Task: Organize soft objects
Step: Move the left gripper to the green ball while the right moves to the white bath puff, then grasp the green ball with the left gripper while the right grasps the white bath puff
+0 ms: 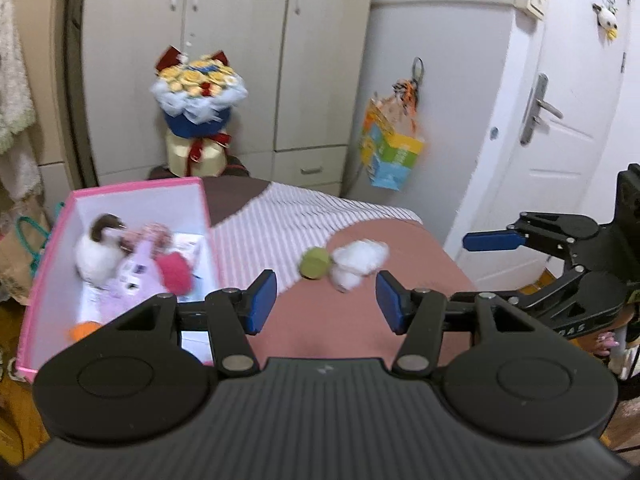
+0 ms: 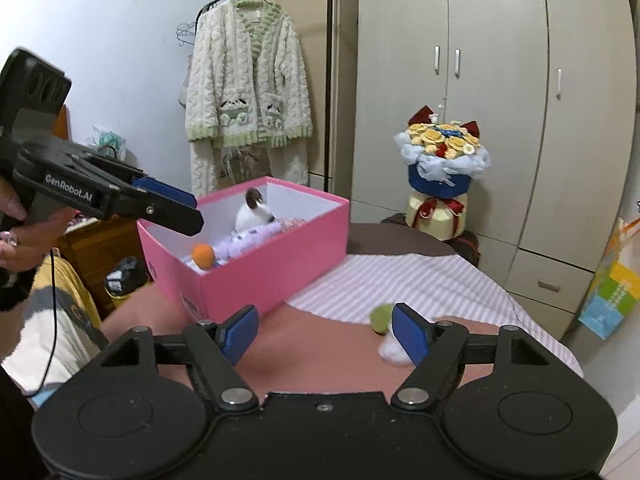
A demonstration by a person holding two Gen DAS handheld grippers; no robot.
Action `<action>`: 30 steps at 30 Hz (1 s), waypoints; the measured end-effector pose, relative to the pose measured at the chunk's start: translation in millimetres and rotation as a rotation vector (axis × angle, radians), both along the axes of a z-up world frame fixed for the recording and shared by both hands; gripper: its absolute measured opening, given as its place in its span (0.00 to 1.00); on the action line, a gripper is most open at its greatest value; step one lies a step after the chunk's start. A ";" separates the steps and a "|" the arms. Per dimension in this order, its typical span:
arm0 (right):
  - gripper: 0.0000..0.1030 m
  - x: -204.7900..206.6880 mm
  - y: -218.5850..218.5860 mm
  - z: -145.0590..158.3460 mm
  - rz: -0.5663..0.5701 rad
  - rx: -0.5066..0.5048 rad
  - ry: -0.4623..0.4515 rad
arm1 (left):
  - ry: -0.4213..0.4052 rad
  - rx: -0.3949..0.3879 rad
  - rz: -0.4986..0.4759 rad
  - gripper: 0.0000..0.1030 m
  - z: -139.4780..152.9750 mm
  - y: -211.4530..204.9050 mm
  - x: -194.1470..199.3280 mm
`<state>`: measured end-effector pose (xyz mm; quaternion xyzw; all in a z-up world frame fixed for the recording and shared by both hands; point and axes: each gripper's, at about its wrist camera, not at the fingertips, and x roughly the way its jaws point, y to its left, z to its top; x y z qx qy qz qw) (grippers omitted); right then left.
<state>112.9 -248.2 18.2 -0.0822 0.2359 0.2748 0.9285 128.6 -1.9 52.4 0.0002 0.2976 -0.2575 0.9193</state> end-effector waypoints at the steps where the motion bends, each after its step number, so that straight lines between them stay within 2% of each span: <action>1: 0.76 0.4 -3.6 -3.9 -0.002 0.001 0.005 | 0.010 -0.002 -0.004 0.52 -3.7 -5.5 2.2; 8: 0.76 22.2 -22.4 -32.5 -0.039 0.016 0.051 | 0.078 -0.024 0.010 0.51 -30.4 -40.8 28.5; 11: 0.76 39.0 -28.8 -43.9 -0.069 0.020 0.058 | 0.082 -0.032 0.041 0.51 -39.6 -53.7 45.4; 14: 0.76 59.3 -31.3 -55.3 -0.081 -0.009 0.047 | 0.073 -0.012 0.082 0.51 -50.4 -67.2 64.8; 20: 0.76 103.8 -20.2 -75.2 -0.061 -0.077 0.044 | 0.091 -0.047 0.153 0.50 -75.0 -84.3 108.8; 26: 0.76 136.4 -8.6 -93.6 -0.041 -0.144 0.015 | 0.174 -0.089 0.218 0.49 -107.8 -94.2 155.7; 30: 0.76 155.2 -2.5 -106.6 -0.010 -0.170 0.040 | 0.208 -0.080 0.272 0.48 -129.8 -98.6 177.1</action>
